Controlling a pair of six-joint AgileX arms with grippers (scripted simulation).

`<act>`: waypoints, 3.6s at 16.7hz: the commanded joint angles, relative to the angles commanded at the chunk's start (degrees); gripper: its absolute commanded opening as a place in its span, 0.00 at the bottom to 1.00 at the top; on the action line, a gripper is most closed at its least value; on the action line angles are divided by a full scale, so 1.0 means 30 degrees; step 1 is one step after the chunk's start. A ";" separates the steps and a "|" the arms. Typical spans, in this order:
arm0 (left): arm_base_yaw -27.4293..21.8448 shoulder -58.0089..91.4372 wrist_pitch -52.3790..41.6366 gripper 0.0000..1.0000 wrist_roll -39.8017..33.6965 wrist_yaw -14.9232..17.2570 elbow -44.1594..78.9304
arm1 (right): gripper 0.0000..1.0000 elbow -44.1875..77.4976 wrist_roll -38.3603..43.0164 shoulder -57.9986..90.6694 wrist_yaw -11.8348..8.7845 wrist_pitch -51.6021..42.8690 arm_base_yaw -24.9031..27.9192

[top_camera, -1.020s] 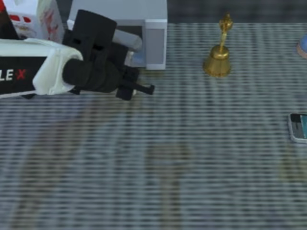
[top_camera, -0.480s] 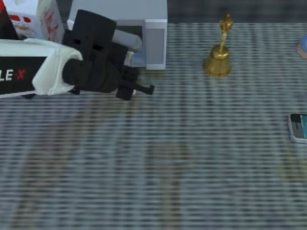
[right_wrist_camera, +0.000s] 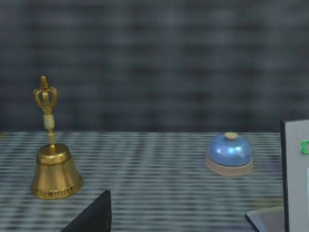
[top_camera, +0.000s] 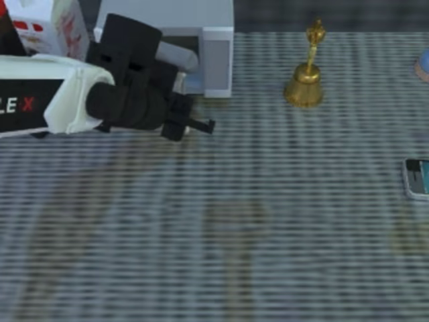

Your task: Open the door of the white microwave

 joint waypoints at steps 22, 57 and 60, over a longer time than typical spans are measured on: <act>0.0582 -0.0495 0.0081 0.00 0.1245 0.0852 -0.0605 | 1.00 0.0000 0.0000 0.0000 0.0000 0.0000 0.0000; 0.1189 -0.0982 -0.0010 0.00 0.2695 0.2070 -0.1200 | 1.00 0.0000 0.0000 0.0000 0.0000 0.0000 0.0000; 0.1189 -0.0982 -0.0010 0.00 0.2695 0.2070 -0.1200 | 1.00 0.0000 0.0000 0.0000 0.0000 0.0000 0.0000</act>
